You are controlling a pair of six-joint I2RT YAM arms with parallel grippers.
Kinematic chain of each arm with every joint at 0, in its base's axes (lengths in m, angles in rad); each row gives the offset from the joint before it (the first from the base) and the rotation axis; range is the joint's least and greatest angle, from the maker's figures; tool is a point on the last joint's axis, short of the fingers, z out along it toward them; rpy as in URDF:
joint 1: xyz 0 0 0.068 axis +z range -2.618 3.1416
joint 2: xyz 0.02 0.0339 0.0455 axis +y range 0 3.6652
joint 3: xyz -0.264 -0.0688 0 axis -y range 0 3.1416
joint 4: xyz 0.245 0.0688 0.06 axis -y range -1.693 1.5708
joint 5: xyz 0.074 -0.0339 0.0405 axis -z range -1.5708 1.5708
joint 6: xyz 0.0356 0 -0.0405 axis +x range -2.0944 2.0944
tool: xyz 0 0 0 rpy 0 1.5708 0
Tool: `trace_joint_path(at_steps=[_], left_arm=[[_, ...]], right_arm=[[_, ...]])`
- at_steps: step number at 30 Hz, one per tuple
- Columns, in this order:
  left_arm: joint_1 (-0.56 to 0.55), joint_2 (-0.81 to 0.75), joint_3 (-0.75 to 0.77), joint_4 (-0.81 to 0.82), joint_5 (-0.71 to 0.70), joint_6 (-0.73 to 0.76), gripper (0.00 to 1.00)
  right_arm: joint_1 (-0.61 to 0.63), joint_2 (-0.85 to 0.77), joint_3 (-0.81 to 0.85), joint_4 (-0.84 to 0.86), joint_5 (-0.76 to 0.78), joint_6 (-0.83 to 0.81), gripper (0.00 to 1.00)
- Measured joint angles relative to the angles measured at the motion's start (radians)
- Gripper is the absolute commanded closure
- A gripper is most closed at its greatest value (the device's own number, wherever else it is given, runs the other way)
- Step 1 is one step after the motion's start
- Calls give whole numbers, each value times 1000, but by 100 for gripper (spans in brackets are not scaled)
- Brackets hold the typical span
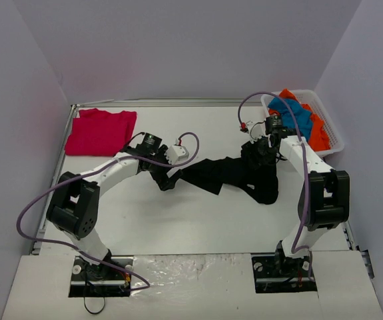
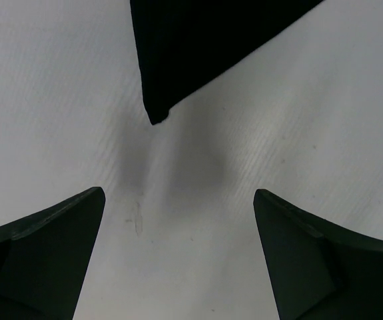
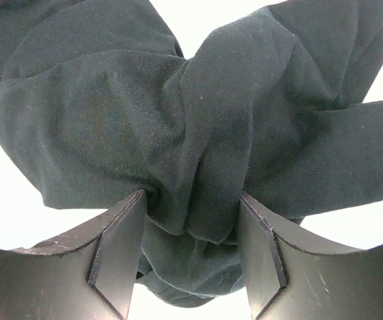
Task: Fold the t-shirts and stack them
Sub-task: Flatten out the tshirt
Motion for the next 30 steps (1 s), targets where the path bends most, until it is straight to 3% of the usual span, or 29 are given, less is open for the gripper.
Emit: trace_joint_path(at_steps=[8,12,13,18,19,22,23,25,27,28,29,30], left_arm=[[-49,109,34,122,-41,-22,5],[-62,174,72,148,-37,-37,0],[-64,187,77,155,-35,-41,3],[-68,232,117,154,-22,-55,42],[-68,240,127,154,-19,-55,57],[-68,252,150,145,-13,-55,81],[-68,253,154,140,-11,-55,95],[-68,253,161,134,-10,-52,98],[-68,253,162,127,-10,-49,98],[-68,253,162,121,-11,-48,98],[-68,252,162,114,-13,-47,97],[-68,250,162,108,-17,-45,98]], right_arm=[[2,26,-4,11,1,1,50],[14,51,-4,12,5,5,50],[18,59,-4,12,9,6,50],[37,90,-4,13,25,7,51],[40,92,-4,13,28,7,51],[40,94,-4,14,31,8,52],[40,94,-4,15,31,9,53],[40,94,-4,16,32,10,58],[40,94,-4,17,36,11,71],[40,94,-4,18,37,11,77],[40,94,-4,19,38,13,100],[40,94,-4,19,39,7,100]])
